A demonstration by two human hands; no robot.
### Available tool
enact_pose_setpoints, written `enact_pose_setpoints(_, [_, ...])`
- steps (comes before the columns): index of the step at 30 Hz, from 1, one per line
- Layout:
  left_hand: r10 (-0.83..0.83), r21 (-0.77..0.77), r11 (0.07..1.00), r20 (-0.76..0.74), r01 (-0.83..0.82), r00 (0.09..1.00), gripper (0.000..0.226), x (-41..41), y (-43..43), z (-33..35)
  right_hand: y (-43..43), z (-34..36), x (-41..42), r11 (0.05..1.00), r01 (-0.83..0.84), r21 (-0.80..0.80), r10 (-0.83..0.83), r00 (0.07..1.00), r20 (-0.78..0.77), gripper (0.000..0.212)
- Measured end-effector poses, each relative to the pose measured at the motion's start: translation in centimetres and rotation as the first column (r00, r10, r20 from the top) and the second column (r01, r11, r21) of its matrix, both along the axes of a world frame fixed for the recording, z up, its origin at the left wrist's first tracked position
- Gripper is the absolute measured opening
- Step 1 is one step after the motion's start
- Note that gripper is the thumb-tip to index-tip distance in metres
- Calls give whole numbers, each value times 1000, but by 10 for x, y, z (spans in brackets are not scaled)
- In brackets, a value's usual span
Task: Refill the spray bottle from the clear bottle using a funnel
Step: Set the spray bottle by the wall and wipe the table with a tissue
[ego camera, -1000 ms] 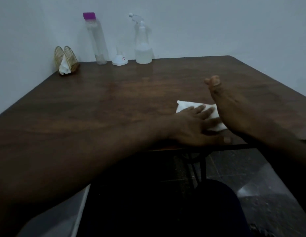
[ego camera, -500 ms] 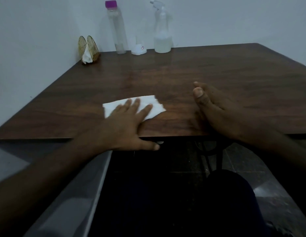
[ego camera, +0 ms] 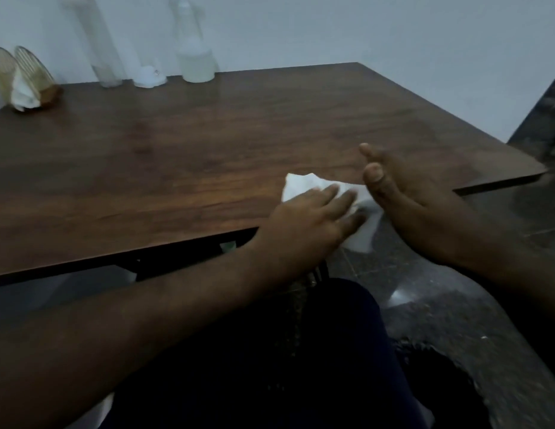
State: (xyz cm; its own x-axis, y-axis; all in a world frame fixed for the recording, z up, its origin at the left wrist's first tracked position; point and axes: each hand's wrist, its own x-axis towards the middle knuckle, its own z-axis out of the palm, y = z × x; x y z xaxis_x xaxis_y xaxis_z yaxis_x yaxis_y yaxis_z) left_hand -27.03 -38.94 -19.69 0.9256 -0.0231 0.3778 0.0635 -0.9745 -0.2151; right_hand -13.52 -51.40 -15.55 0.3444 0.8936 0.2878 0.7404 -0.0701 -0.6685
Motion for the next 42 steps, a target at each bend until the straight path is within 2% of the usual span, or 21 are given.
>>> enact_pose_setpoints(1, [14, 20, 1000, -17, -14, 1000, 41, -12, 3, 3, -4, -1, -2, 1000, -14, -17, 15, 1000, 22, 67])
enact_pose_setpoints(2, [14, 16, 1000, 56, -15, 998, 40, -24, 5, 2, -8, -3, -3, 999, -28, -32, 29, 999, 46, 67])
enact_pose_setpoints(3, [23, -32, 999, 61, -21, 998, 41, -36, 2, 8, -13, -5, -6, 998, -54, -18, 55, 995, 82, 67])
enact_pose_setpoints(5, [49, -203, 979, 76, -33, 996, 44, -50, -3, 21, -23, -7, -10, 996, -82, 38, 77, 989, 128, 67])
enact_pose_setpoints(8, [106, -420, 907, 125, -45, 986, 41, -57, -20, 44, -45, -14, -18, 980, -105, 168, 94, 993, 74, 70])
enact_pose_setpoints(11, [113, -656, 752, 20, -73, 993, 21, -43, -39, 65, -69, -26, -28, 975, -142, 170, 158, 984, -83, 78])
enact_pose_setpoints(13, [97, -792, 591, -119, -153, 988, 19, -24, -46, 67, -84, -32, -31, 981, -125, 151, 162, 948, -272, 82])
enact_pose_setpoints(16, [-51, -912, 188, -379, -363, 924, 20, 2, -56, 56, -98, -43, -25, 993, 26, 119, 51, 798, -601, 64])
enact_pose_setpoints(18, [-155, -895, 18, -443, -446, 883, 21, 16, -61, 36, -104, -54, -13, 989, 139, 58, -58, 711, -701, 40])
enact_pose_setpoints(20, [-229, -865, -100, -460, -491, 858, 22, 30, -65, 14, -111, -71, 3, 970, 244, -9, -167, 635, -755, 20])
enact_pose_setpoints(25, [-288, -799, -276, -461, -534, 839, 12, 61, -66, -38, -134, -104, 46, 894, 428, -129, -297, 352, -888, 26])
enact_pose_setpoints(28, [-226, -760, -411, -451, -504, 864, 21, 87, -80, -76, -156, -134, 66, 843, 488, -225, -320, 120, -940, 30])
enact_pose_setpoints(29, [-186, -753, -449, -449, -482, 874, 24, 99, -89, -89, -163, -147, 71, 832, 493, -253, -331, 76, -940, 29])
enact_pose_setpoints(31, [-106, -762, -468, -455, -448, 884, 26, 123, -111, -113, -177, -175, 81, 788, 534, -306, -376, 23, -926, 29])
enact_pose_setpoints(33, [-51, -790, -434, -459, -434, 887, 24, 147, -132, -133, -189, -202, 92, 715, 604, -351, -435, -8, -901, 28])
enact_pose_setpoints(36, [-85, -795, -366, -488, -483, 869, 24, 180, -153, -161, -208, -233, 106, 664, 634, -397, -528, 22, -849, 26])
enact_pose_setpoints(38, [-85, -779, -294, -556, -554, 827, 30, 196, -162, -183, -221, -251, 112, 656, 629, -418, -581, 67, -811, 24])
enact_pose_setpoints(42, [-45, -726, -94, -681, -681, 731, 38, 209, -181, -237, -241, -298, 112, 578, 637, -510, -697, 61, -714, 14])
